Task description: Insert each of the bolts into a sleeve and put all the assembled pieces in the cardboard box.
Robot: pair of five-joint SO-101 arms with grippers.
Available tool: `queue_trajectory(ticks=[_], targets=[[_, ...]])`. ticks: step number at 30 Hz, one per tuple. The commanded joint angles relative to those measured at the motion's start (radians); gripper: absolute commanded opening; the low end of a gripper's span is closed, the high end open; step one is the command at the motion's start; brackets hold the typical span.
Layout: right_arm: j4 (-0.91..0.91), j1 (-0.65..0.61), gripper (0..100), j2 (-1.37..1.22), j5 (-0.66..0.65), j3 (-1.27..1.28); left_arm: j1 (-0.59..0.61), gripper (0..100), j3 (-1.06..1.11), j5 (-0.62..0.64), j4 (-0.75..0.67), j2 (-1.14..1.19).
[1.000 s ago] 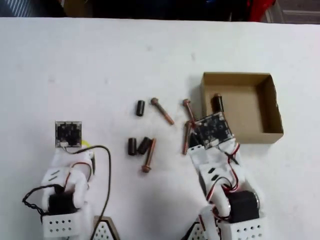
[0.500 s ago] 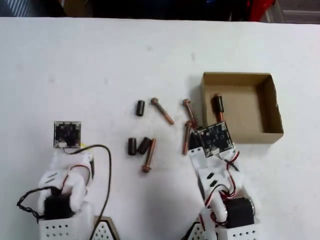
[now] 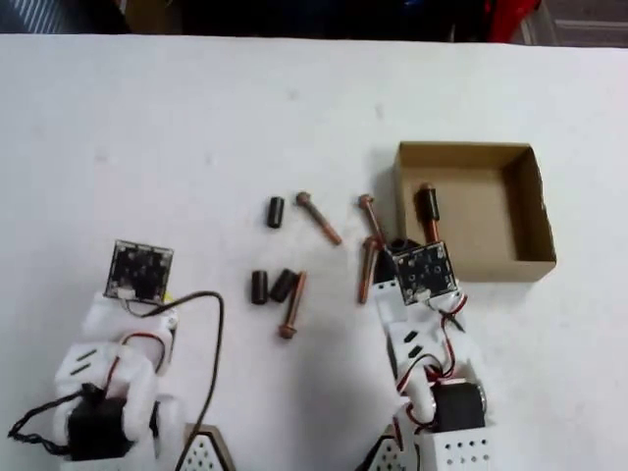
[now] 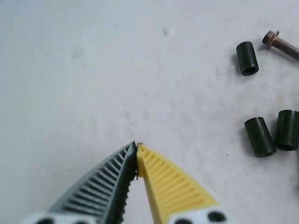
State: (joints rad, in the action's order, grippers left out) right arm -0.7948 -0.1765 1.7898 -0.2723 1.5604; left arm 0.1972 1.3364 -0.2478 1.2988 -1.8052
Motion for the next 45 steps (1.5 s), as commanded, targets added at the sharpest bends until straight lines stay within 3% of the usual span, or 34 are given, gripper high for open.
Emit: queue_trajectory(ticks=[1, 6, 11, 24, 32, 37, 42, 45], targets=[[0.147, 0.015, 1.6, 0.012, 0.012, 0.054, -0.013, 3, -0.101, -0.011, 0.005, 0.065], [0.185, 0.012, 1.6, 0.012, 0.012, 0.094, -0.028, 3, -0.213, -0.009, -0.008, 0.335], [0.188, 0.018, 1.6, 0.012, 0.012, 0.103, -0.127, 3, -0.328, -0.008, -0.031, 0.581], [0.189, 0.019, 1.6, 0.012, 0.011, 0.104, -0.38, 3, -0.523, -0.006, -0.025, 0.952], [0.189, 0.019, 1.6, 0.012, 0.006, 0.115, -0.463, 3, -0.713, -0.006, -0.023, 1.25], [0.189, 0.021, 1.6, 0.013, 0.005, 0.115, -0.553, 4, -0.798, 0.126, 0.003, 1.474], [0.189, 0.024, 1.6, 0.013, 0.005, 0.115, -0.63, 15, -0.936, 0.198, 0.077, 1.669], [0.191, 0.064, 1.6, 0.013, 0.008, 0.115, -0.641, 14, -1.014, 0.253, 0.083, 1.756]])
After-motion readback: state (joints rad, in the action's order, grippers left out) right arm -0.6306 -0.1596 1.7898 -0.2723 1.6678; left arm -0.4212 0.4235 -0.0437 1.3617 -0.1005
